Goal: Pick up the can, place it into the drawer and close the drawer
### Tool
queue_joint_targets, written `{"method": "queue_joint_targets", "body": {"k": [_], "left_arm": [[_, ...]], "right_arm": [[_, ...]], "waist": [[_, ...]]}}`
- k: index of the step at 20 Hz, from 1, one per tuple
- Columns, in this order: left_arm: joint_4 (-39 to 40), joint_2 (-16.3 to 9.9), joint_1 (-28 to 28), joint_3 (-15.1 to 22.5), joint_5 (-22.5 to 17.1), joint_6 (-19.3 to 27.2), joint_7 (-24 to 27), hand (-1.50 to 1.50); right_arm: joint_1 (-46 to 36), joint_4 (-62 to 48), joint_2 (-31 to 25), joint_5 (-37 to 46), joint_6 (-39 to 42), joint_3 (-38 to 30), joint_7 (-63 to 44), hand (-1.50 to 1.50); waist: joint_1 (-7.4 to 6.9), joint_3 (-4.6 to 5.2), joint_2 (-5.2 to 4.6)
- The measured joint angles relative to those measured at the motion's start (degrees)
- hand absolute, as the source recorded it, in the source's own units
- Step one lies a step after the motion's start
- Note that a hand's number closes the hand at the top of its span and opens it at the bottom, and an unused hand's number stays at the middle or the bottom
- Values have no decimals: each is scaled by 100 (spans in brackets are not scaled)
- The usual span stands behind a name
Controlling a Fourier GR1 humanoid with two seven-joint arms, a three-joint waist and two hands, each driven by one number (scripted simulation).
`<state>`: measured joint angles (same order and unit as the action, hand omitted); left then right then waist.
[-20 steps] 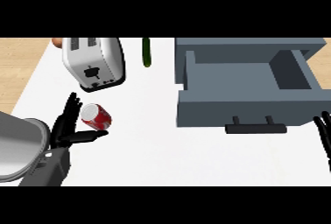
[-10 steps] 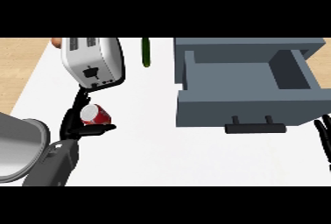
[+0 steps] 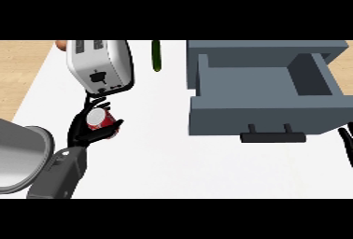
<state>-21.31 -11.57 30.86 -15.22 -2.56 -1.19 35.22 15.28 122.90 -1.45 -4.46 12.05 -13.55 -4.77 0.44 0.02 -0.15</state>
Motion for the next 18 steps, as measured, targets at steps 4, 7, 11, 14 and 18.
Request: {"method": "queue_joint_targets", "body": {"k": [4,7,11,14,18], "left_arm": [[-42,80,-11,-22,-102,-146,78,150],[-147,140,28,1,-168,-235,-78,150],[-669,244,-238,72,-271,-168,-201,150],[-1370,278,-592,108,-402,-75,-443,150],[-2283,339,-1032,244,-496,-15,-683,150]], "right_arm": [[-1,115,-4,-64,-39,2,-133,-150],[61,91,16,-84,-2,-32,-74,-150],[167,227,64,-95,1,-23,-93,-150],[259,191,73,-126,39,-56,-7,-150],[184,229,94,-57,-59,11,-90,-150]], "waist": [[-9,-1,3],[-17,0,4],[-31,-1,15],[-58,-5,30],[-58,-5,30]]}}
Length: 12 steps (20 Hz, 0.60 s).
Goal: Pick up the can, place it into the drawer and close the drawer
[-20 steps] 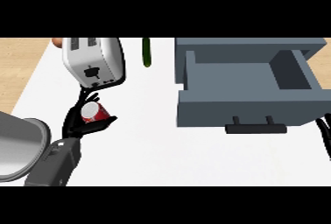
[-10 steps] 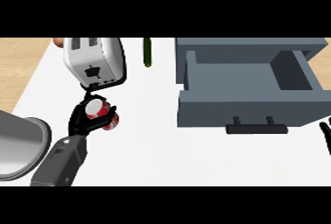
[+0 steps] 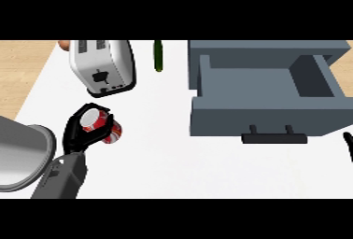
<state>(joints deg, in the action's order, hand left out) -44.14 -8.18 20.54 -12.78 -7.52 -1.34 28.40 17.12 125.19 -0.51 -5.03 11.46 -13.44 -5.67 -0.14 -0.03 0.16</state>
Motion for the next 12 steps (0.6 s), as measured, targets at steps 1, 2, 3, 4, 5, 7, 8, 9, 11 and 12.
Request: {"method": "queue_joint_targets", "body": {"k": [1,2,3,4,5,7,8,9,11,12], "left_arm": [[-265,-29,-87,19,-51,-40,-121,150],[-495,-14,-160,70,-56,-19,-214,150],[-781,32,-203,136,-70,26,-383,150],[-1081,78,-292,221,-81,38,-550,150],[-1242,86,-294,269,-92,31,-675,150],[-1645,168,-284,421,-61,140,-1010,150],[-1928,211,-353,537,-20,191,-1197,150],[-2033,259,-302,625,37,255,-1309,150],[-2376,363,-199,813,169,448,-1582,150],[-2514,393,-137,881,218,517,-1705,150]], "right_arm": [[-46,10,-30,-34,-1,-41,-35,-150],[43,69,-15,-8,-6,4,17,-150],[45,25,-1,28,-7,22,64,-150],[76,-50,10,53,-30,59,147,-150],[42,-99,-48,-57,6,-55,153,-150],[99,-86,-82,-170,91,-151,186,-150],[83,-19,-103,-220,85,-191,117,-150],[113,29,-127,-296,114,-254,91,-150],[64,106,-122,-270,43,-194,-18,-150],[56,73,-110,-280,62,-198,16,-150]], "waist": [[-5,0,0],[0,0,0],[-3,0,3],[-7,0,5],[-1,-1,2],[7,-1,3],[3,-3,4],[13,-1,3],[14,-1,2],[18,0,1]]}}
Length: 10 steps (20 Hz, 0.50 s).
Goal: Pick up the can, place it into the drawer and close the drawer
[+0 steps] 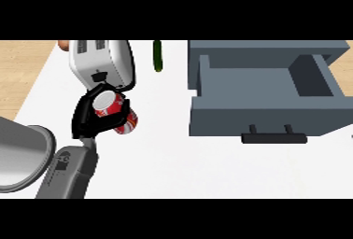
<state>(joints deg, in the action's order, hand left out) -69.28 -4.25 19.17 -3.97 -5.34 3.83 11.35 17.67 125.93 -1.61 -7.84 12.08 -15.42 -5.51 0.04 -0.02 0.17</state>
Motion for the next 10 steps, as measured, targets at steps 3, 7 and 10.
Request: {"method": "queue_joint_targets", "body": {"k": [3,7,10], "left_arm": [[-501,180,139,306,211,259,-435,150],[-975,280,561,533,360,514,-1190,150],[-1128,354,944,853,463,844,-1693,150]], "right_arm": [[52,4,38,20,26,-25,93,-150],[42,55,77,82,-52,39,18,-150],[0,26,1,-42,5,-82,-32,-150]], "waist": [[8,-1,0],[16,0,-3],[31,0,-6]]}}
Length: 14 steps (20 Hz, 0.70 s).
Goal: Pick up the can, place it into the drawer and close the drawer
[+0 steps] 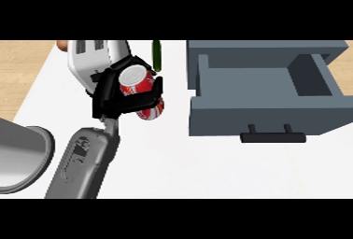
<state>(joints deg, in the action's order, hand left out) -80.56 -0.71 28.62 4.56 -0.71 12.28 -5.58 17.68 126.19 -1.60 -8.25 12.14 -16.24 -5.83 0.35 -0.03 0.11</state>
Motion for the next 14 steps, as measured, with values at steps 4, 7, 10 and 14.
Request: {"method": "queue_joint_targets", "body": {"k": [4,7,10,14], "left_arm": [[12,33,509,124,125,148,-424,150],[236,52,1136,301,149,467,-691,150],[614,62,1792,383,116,717,-835,150],[1076,67,2611,513,-37,1096,-1052,150]], "right_arm": [[-18,24,31,92,-36,35,-12,-150],[-11,2,52,149,-5,55,41,-150],[-78,39,84,217,-59,108,-28,-150],[-37,147,98,154,-34,90,-83,-150]], "waist": [[9,1,-4],[35,1,-9],[54,1,-14],[84,0,-17]]}}
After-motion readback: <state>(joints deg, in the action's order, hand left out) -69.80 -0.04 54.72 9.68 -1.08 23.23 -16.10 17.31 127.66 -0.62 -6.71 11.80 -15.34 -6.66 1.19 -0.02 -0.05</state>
